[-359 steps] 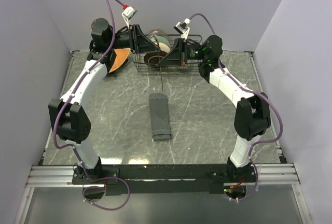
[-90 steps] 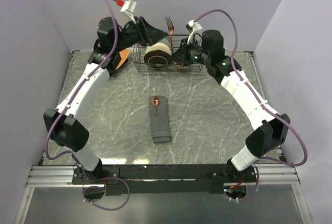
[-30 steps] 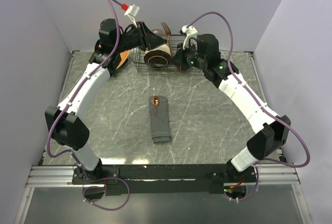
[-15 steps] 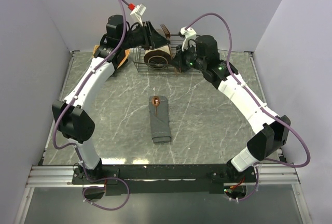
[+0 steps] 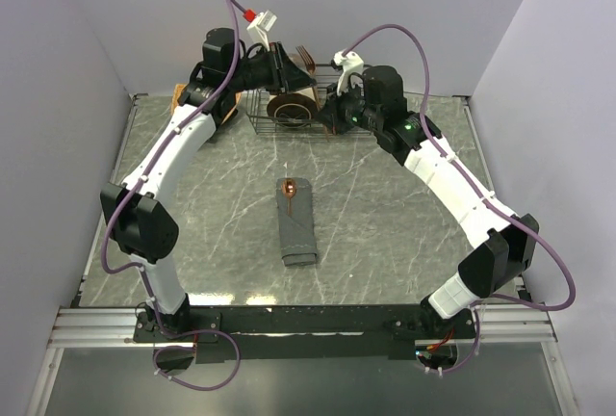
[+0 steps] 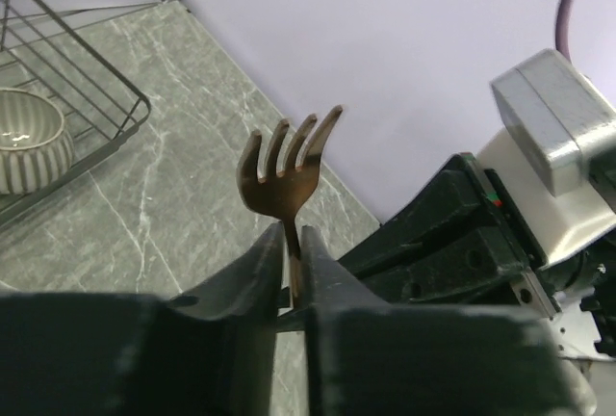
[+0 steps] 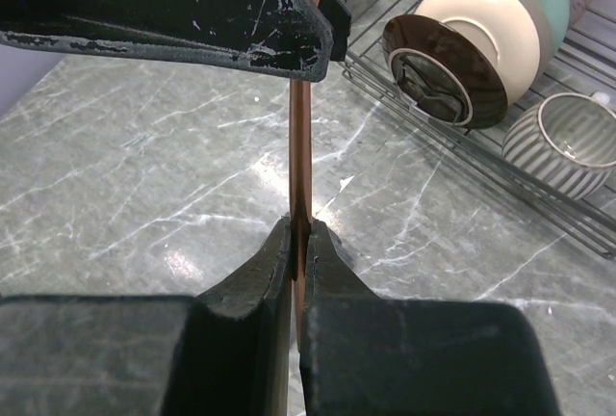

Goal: Fold the napkin into a case and place the utensils inside
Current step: Pass from the right arm to the left, then insert the fork into the folded napkin.

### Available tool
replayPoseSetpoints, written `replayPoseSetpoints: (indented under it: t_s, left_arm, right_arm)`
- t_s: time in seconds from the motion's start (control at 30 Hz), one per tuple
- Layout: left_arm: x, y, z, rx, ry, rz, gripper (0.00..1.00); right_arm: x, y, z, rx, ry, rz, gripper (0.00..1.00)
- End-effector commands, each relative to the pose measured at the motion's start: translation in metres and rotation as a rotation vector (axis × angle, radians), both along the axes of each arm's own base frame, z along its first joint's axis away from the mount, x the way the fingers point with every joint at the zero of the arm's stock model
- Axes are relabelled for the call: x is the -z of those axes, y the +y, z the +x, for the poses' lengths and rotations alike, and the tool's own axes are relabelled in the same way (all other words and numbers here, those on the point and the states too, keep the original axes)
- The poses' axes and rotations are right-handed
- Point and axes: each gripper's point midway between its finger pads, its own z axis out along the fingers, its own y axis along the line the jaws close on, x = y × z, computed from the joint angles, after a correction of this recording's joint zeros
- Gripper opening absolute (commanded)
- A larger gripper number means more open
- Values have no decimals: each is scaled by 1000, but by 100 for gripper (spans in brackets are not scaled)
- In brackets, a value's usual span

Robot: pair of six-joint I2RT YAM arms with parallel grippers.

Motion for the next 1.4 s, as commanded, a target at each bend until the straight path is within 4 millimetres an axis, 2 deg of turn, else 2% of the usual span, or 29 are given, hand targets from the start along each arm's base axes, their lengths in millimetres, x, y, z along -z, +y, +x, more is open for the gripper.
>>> replayPoseSetpoints:
  t_s: [0.0, 0.03, 0.1, 0.13, 0.17, 0.23, 0.27, 0.33, 0.37, 0.43, 0.47, 0.5, 0.57, 0.67, 0.73, 0.83, 1.0, 1.37]
  left_arm:
    - [-21, -4, -3, 33, -70, -23, 9]
    - [-21, -4, -3, 33, -66, -25, 1]
    - [-18, -1, 1, 25, -52, -28, 1]
    - [-15, 1, 4, 13, -34, -34, 1]
    - [-12, 5, 10, -7, -21, -34, 1]
    - [-4, 10, 20, -58, 13, -22, 1]
    - [13, 14, 26, -91, 75, 12, 1]
    - [37, 22, 40, -179, 130, 68, 1]
    - [54, 24, 44, -202, 175, 100, 1]
    - [83, 31, 47, -248, 258, 164, 1]
    - [102, 34, 55, -283, 298, 198, 1]
    - [116, 35, 53, -283, 344, 227, 1]
    - [136, 34, 55, -279, 385, 246, 1]
    - [166, 34, 53, -325, 451, 316, 1]
    - [189, 33, 49, -342, 514, 365, 1]
    - [212, 33, 44, -350, 538, 431, 1]
    - [239, 30, 29, -309, 569, 507, 1]
    - [272, 22, -5, -240, 637, 575, 1]
  right_arm:
    - [-28, 6, -3, -30, -86, 36, 0]
    - [-27, 6, -3, -31, -82, 34, 0]
    - [-26, 8, -4, -38, -71, 32, 0]
    - [-24, 7, -4, -39, -65, 28, 5]
    - [-24, 7, -5, -39, -58, 23, 19]
    - [-20, -1, -1, -7, -49, 9, 37]
    - [-16, -6, -1, 9, -16, 16, 57]
    - [-13, -20, -1, 33, 16, 27, 73]
    - [-1, -26, -3, 43, 51, 24, 81]
    - [3, -40, -6, 67, 71, 26, 85]
    - [11, -53, -5, 99, 98, 22, 90]
    - [15, -59, -5, 114, 108, 19, 92]
    - [21, -78, -1, 161, 122, 7, 96]
    - [27, -94, -1, 196, 126, -13, 100]
    - [32, -107, 2, 229, 129, -28, 100]
    - [38, -121, 1, 256, 135, -52, 100]
    - [44, -133, -2, 280, 145, -71, 100]
    - [52, -139, -13, 282, 158, -80, 100]
